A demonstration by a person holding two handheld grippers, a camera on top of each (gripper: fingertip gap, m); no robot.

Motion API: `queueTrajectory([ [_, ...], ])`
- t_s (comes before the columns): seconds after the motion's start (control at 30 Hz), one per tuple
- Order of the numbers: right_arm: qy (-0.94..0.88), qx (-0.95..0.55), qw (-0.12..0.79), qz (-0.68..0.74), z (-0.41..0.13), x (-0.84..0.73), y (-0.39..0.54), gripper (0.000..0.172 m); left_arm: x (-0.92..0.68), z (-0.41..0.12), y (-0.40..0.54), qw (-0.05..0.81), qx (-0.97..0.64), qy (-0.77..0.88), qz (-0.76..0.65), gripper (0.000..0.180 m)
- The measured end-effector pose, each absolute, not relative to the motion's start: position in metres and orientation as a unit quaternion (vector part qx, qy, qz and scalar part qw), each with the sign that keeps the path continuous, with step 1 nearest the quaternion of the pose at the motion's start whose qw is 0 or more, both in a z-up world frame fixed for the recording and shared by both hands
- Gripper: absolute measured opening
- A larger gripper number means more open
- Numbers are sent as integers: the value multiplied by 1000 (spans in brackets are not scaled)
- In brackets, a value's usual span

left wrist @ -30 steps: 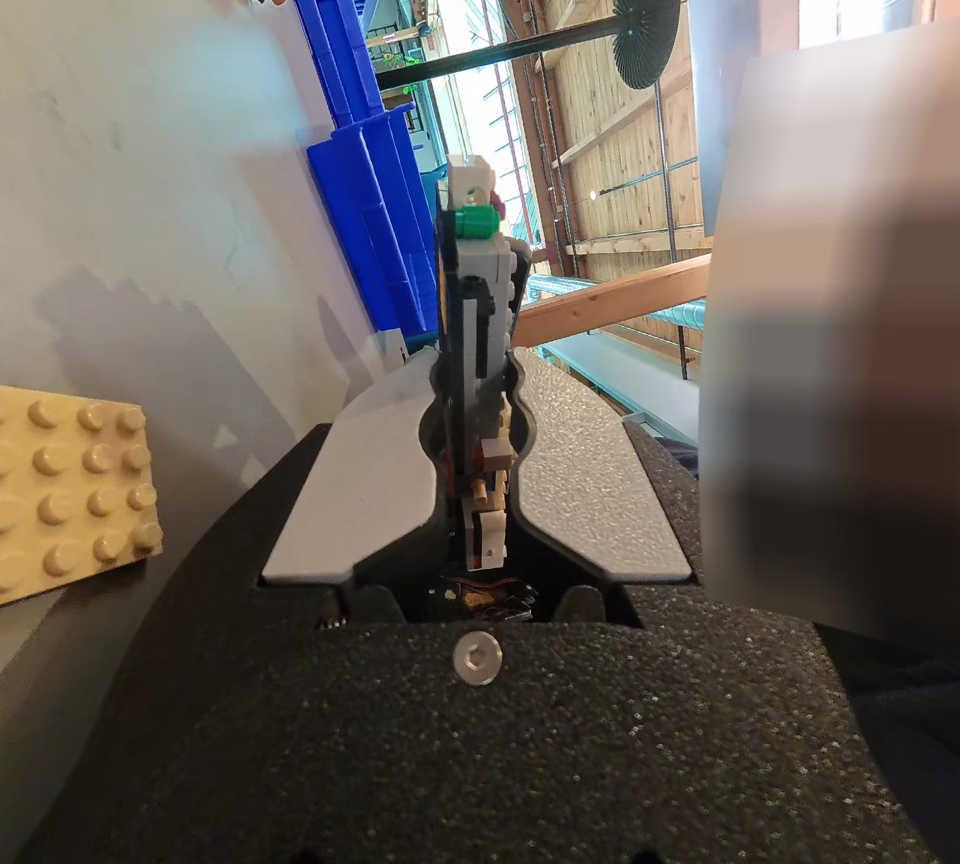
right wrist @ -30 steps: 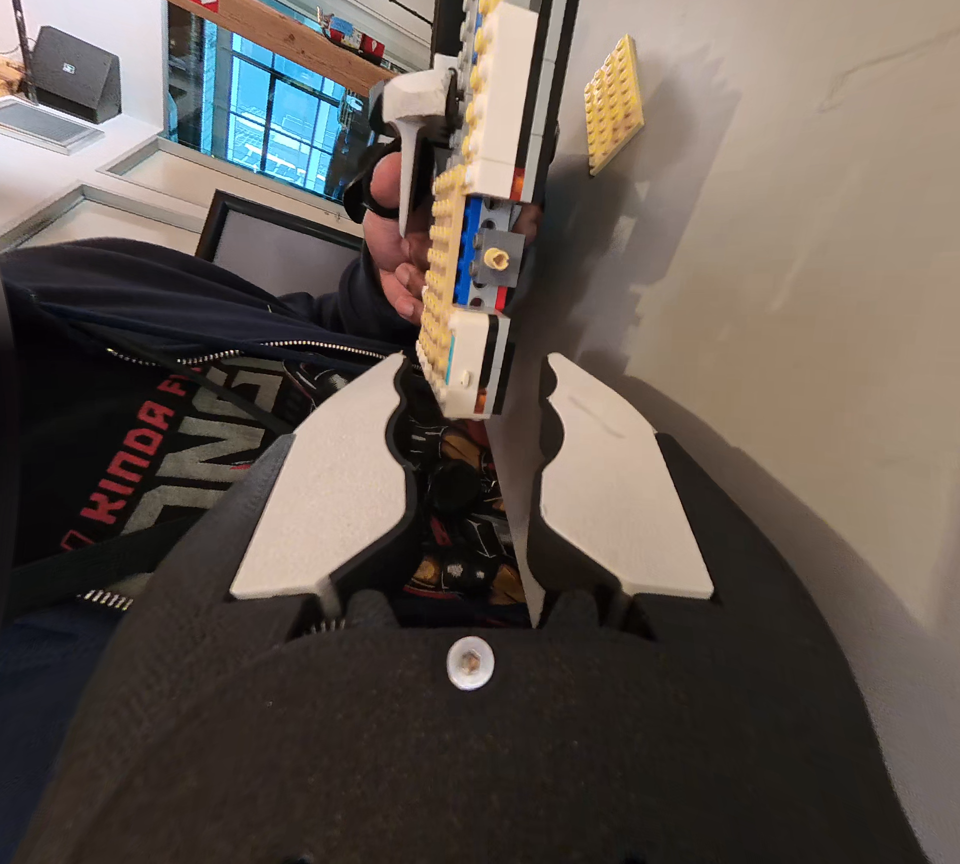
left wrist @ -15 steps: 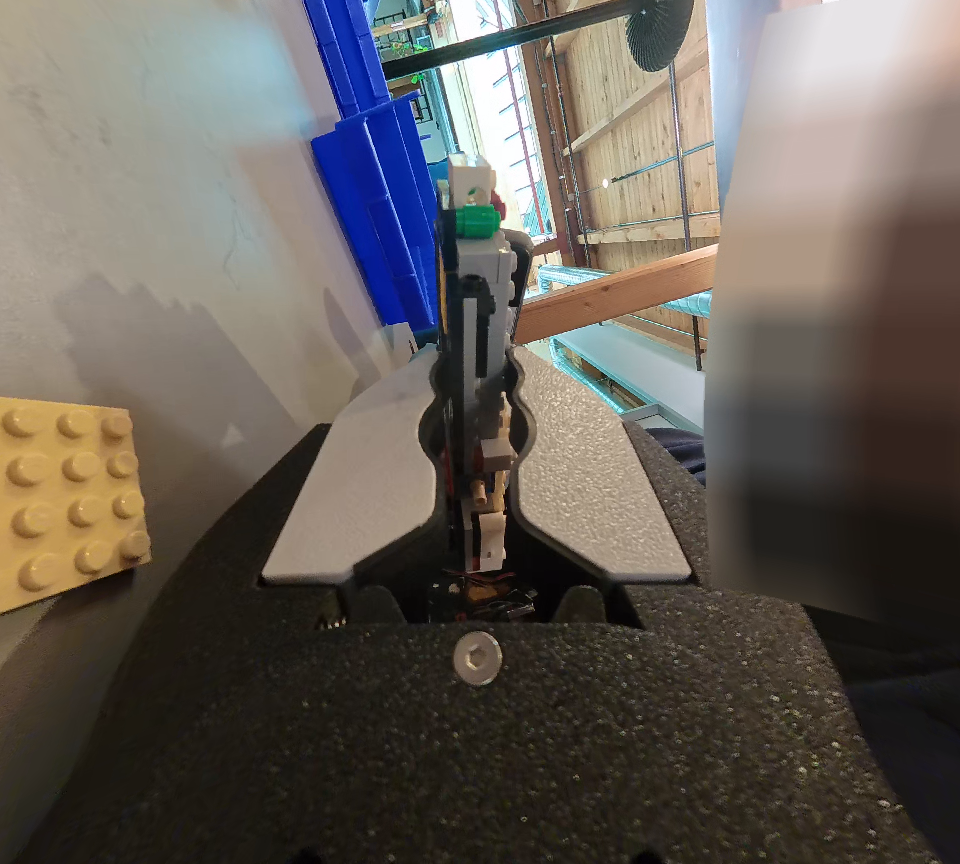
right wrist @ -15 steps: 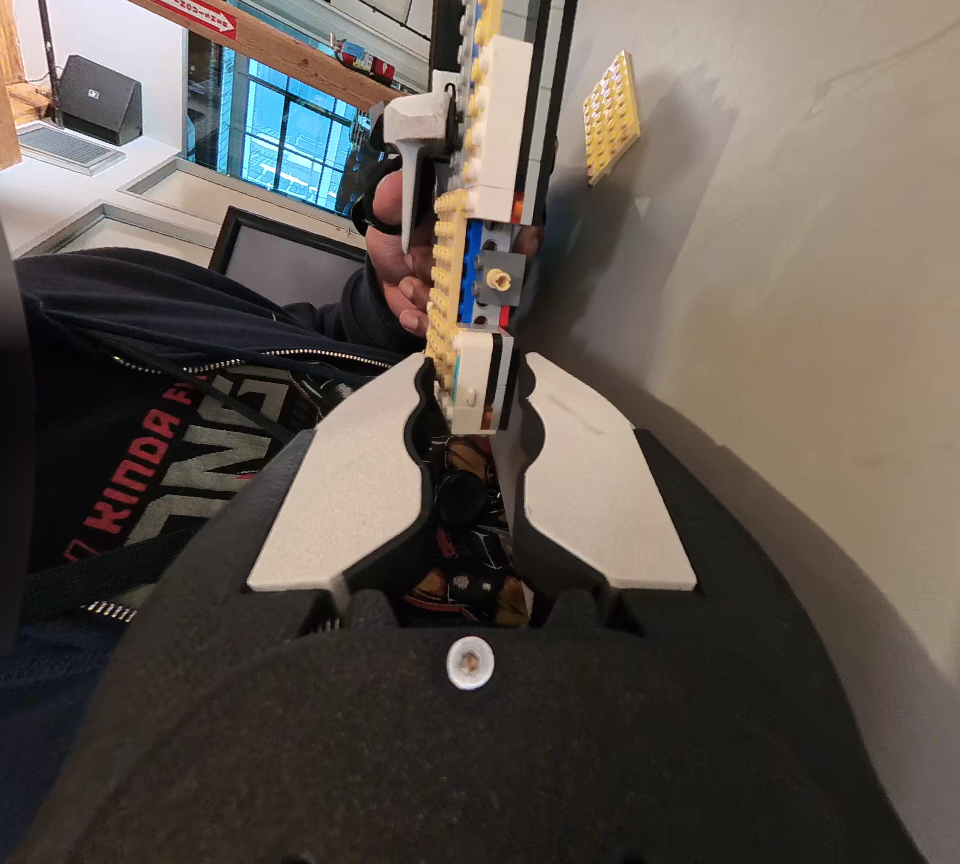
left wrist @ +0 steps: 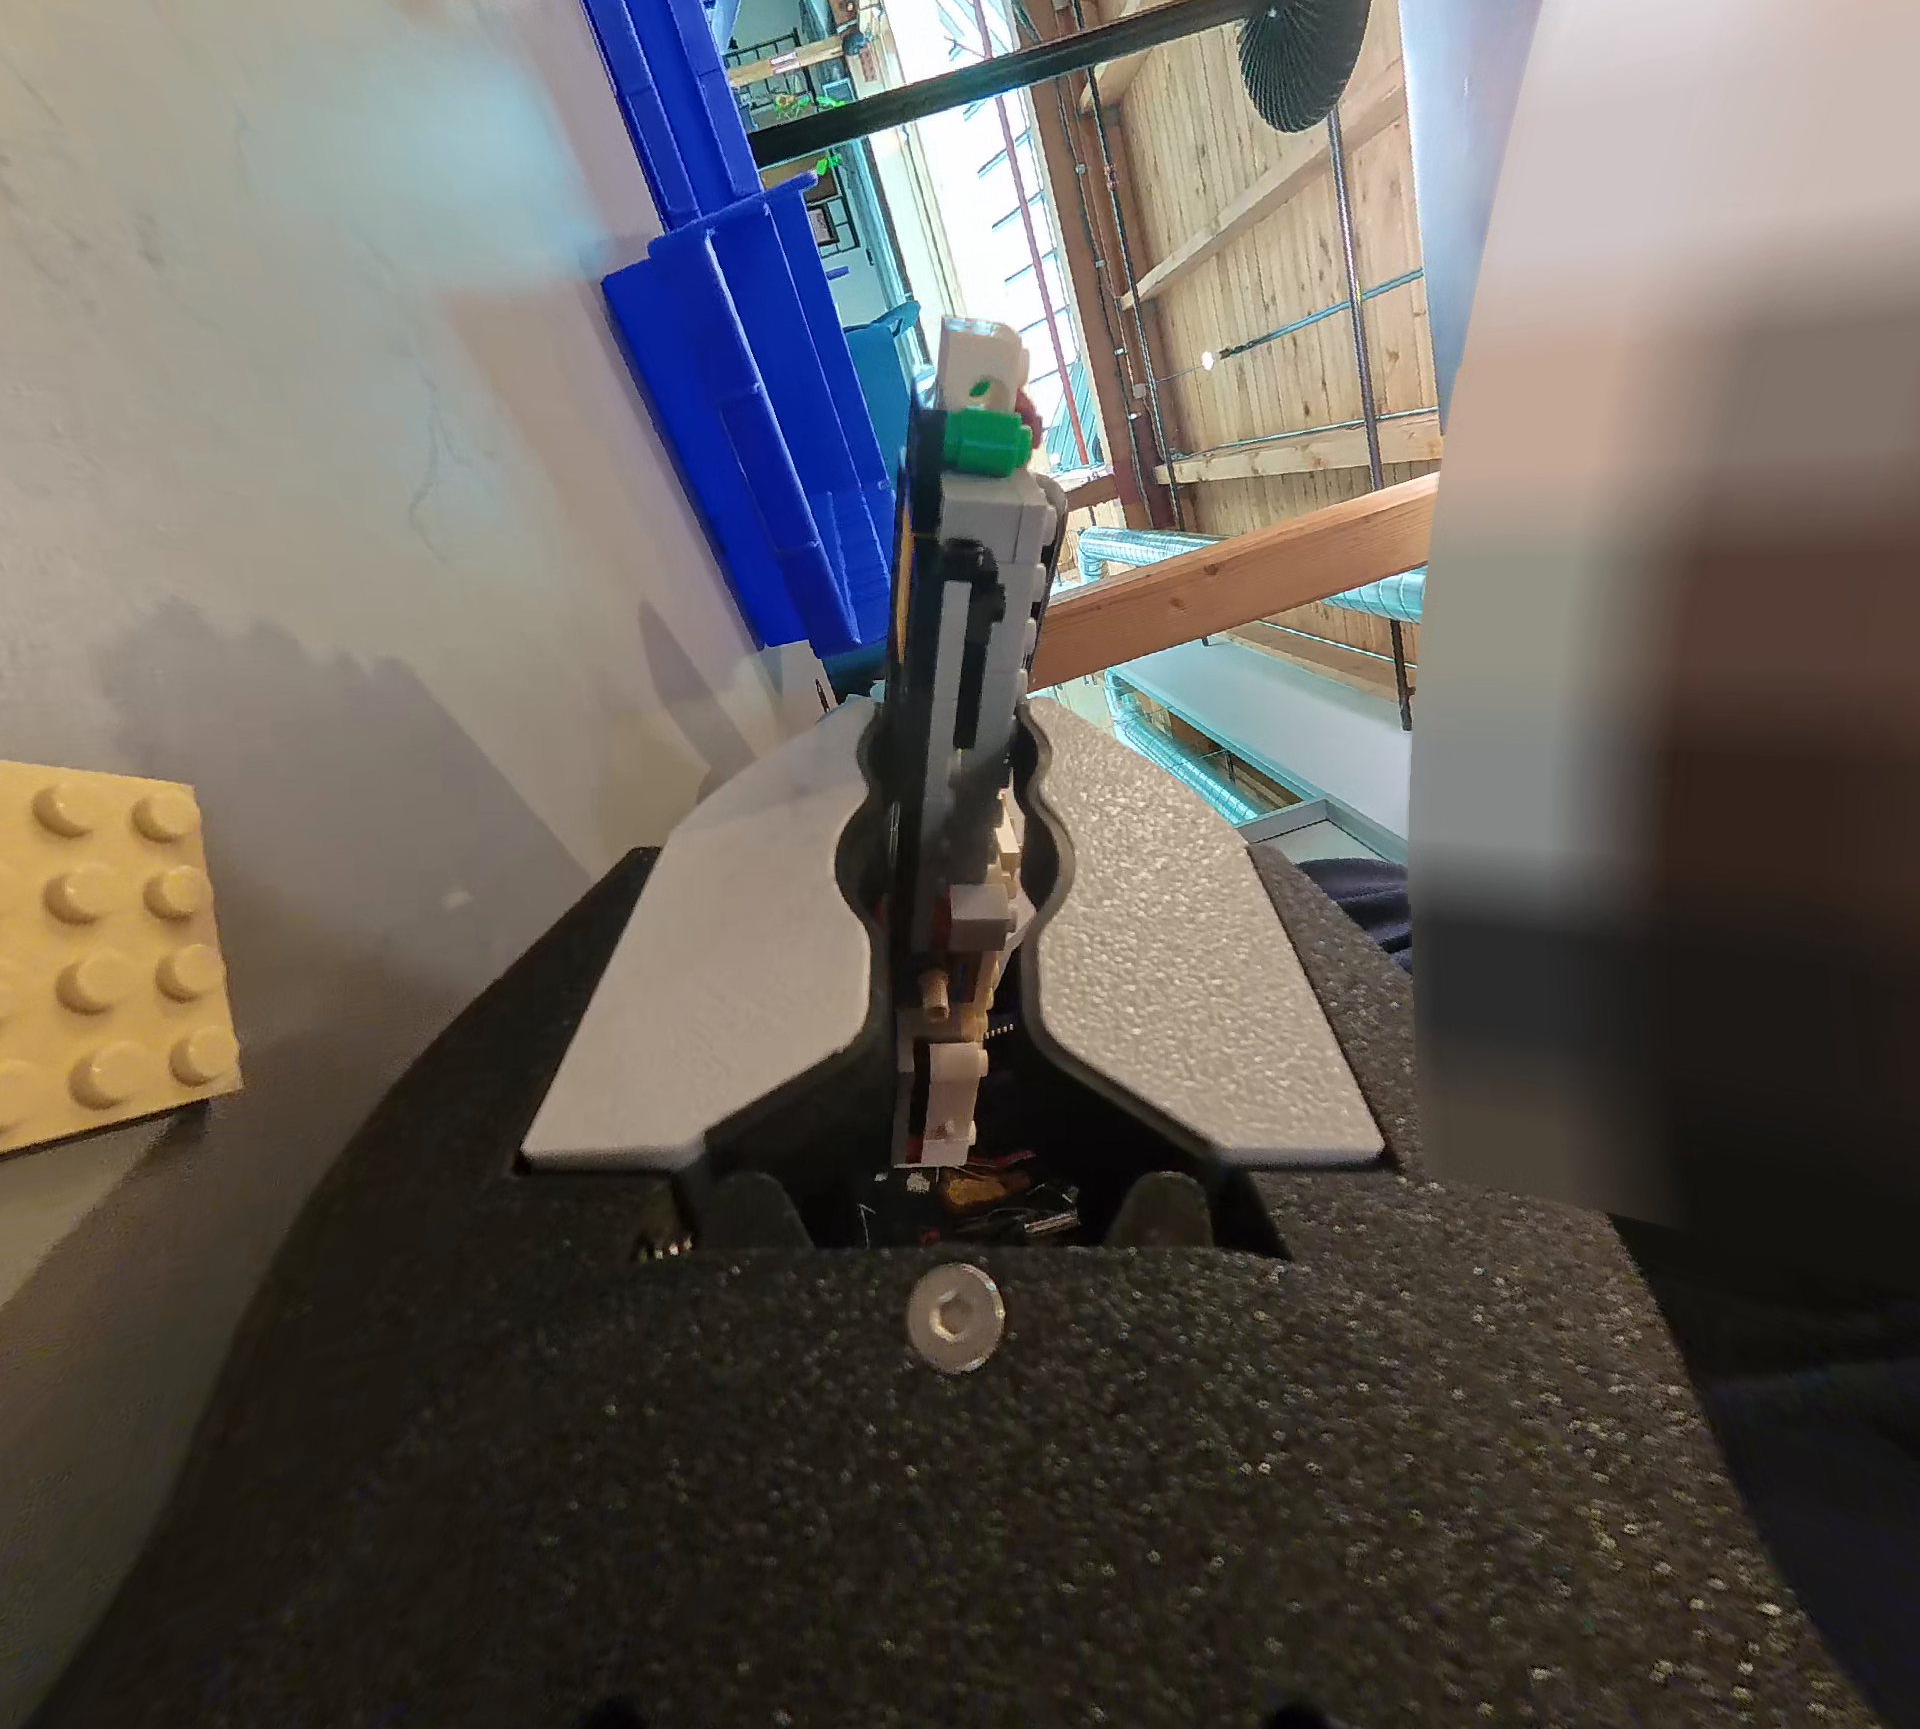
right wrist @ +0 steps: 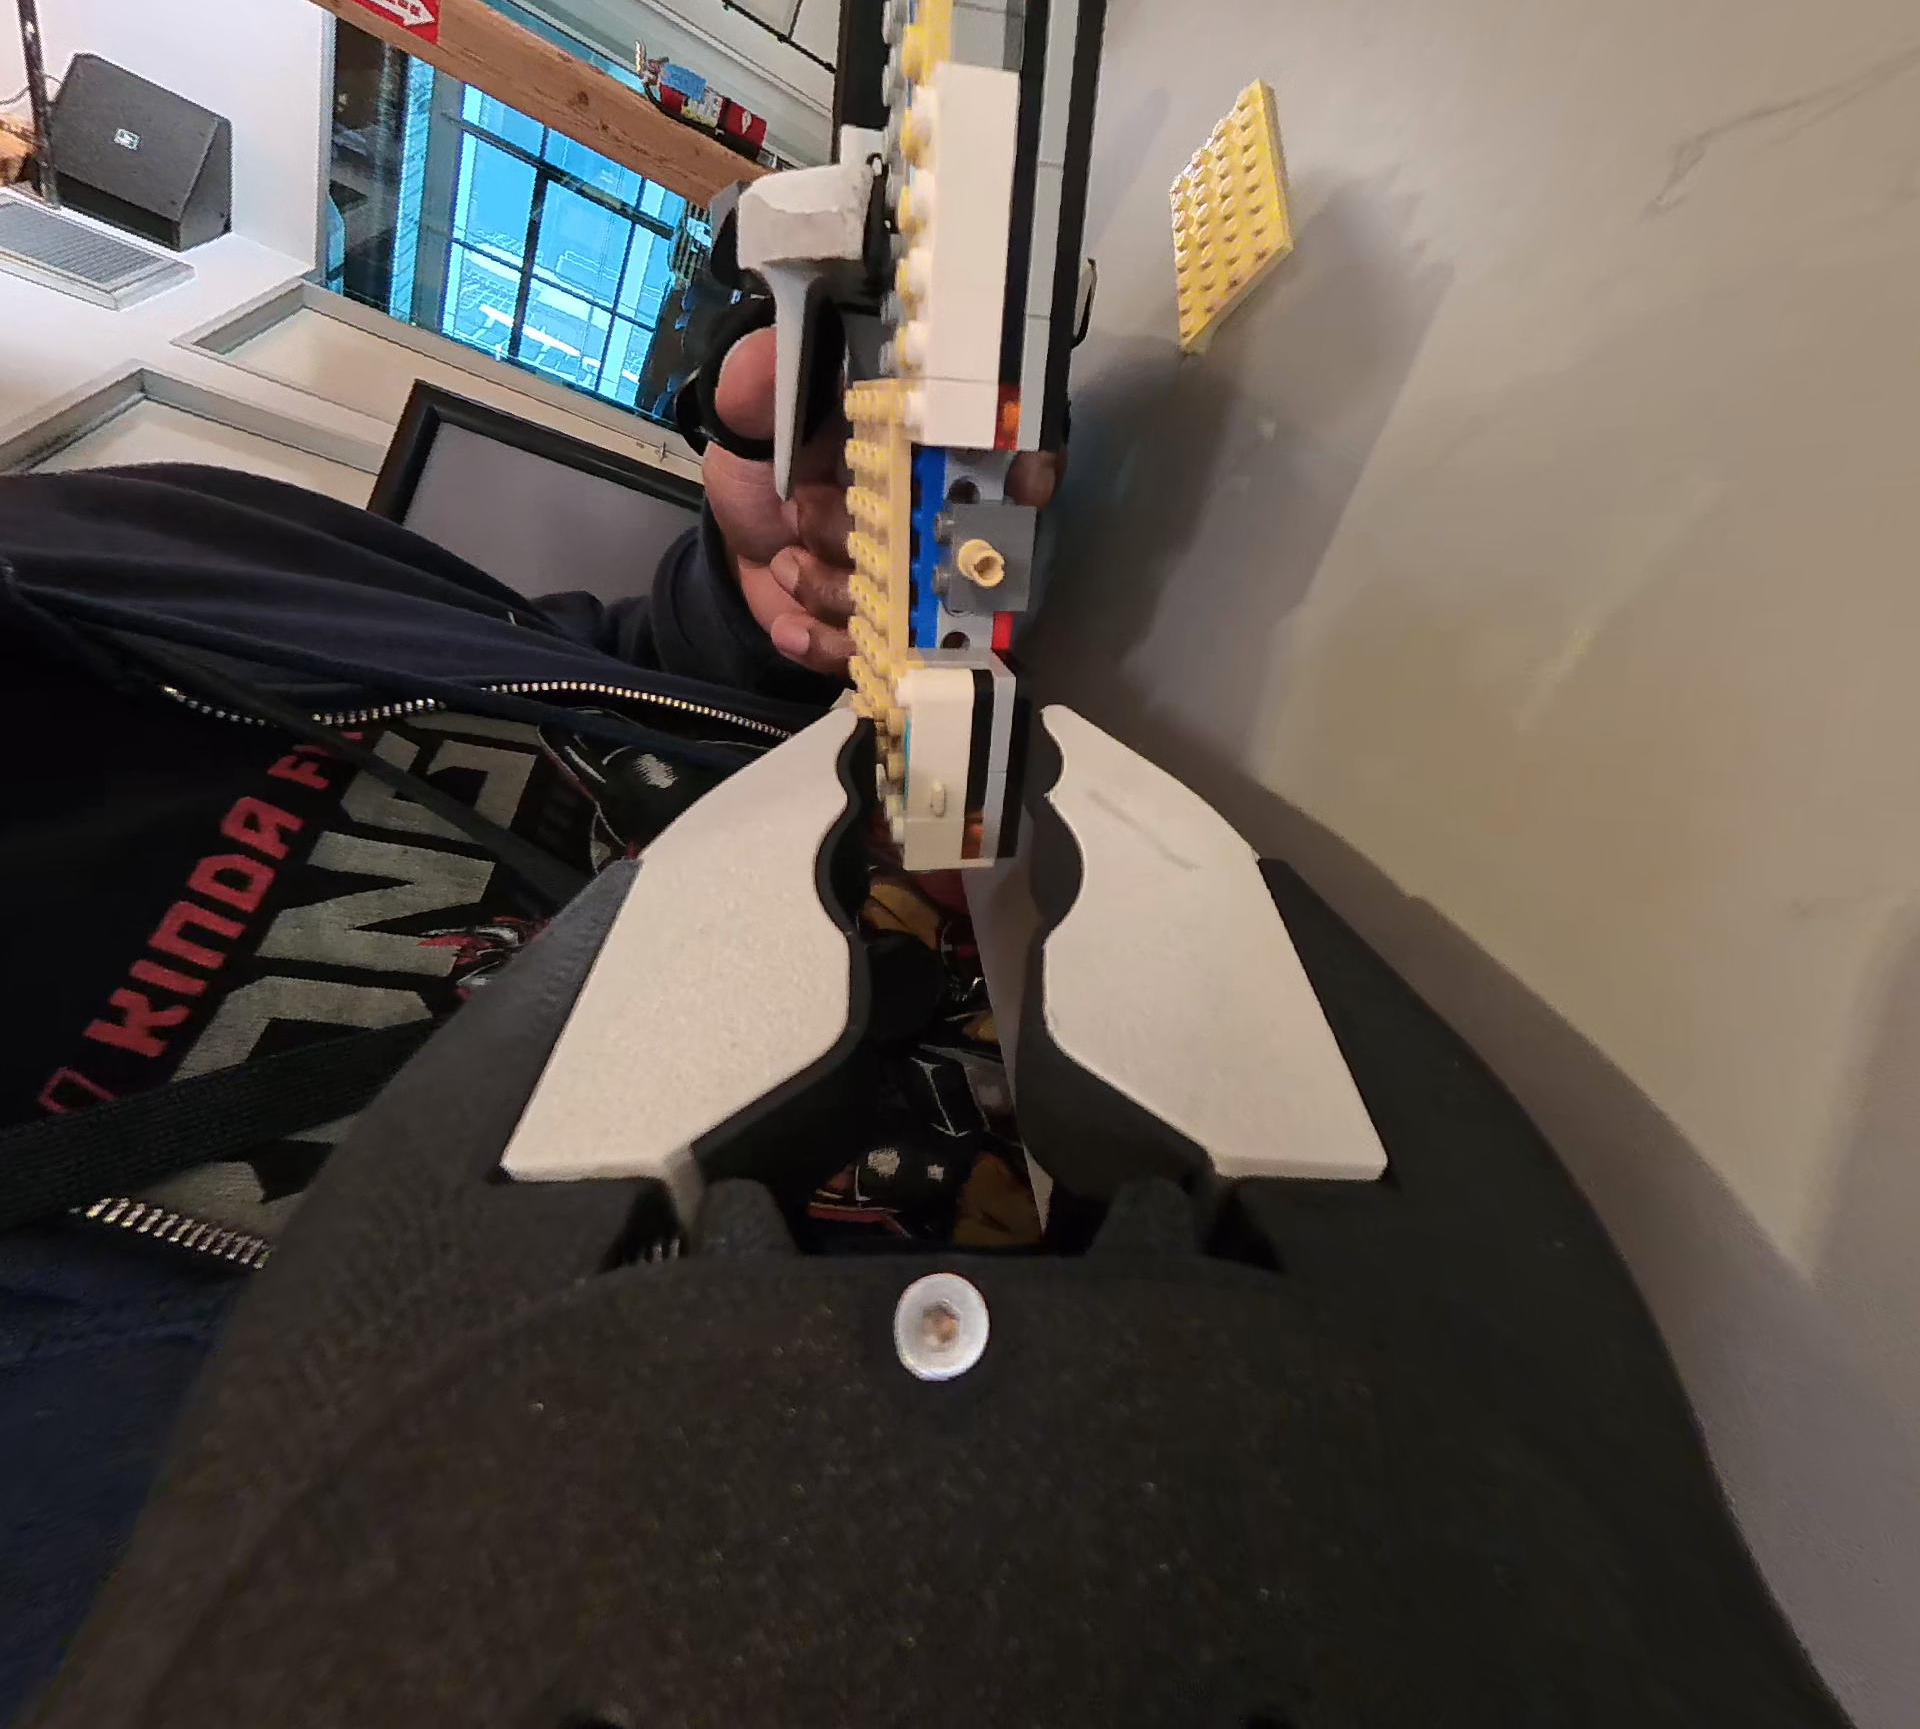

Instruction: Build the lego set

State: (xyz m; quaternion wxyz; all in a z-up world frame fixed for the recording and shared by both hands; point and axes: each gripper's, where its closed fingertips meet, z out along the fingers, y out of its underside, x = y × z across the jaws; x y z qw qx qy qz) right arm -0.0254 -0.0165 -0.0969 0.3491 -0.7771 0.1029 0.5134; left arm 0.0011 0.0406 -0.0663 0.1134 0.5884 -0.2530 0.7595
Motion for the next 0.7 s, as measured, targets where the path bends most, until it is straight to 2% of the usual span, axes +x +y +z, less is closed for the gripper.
queueTrajectory([
  [0.23,109,-767,362,518,-96,-24,-16,26,1,-66,41,96,592,-268,754,21],
  [0.37,123,-757,367,527,-94,-21,-16,25,0,-69,34,84,597,-314,734,37],
  [0.53,129,-750,370,533,-93,-20,-17,22,-5,-78,19,81,601,-377,700,47],
  [0.63,126,-750,368,535,-93,-21,-18,22,-5,-80,18,90,606,-374,696,31],
  [0.7,128,-755,368,527,-95,-20,-17,22,-4,-82,19,107,612,-356,698,29],
])
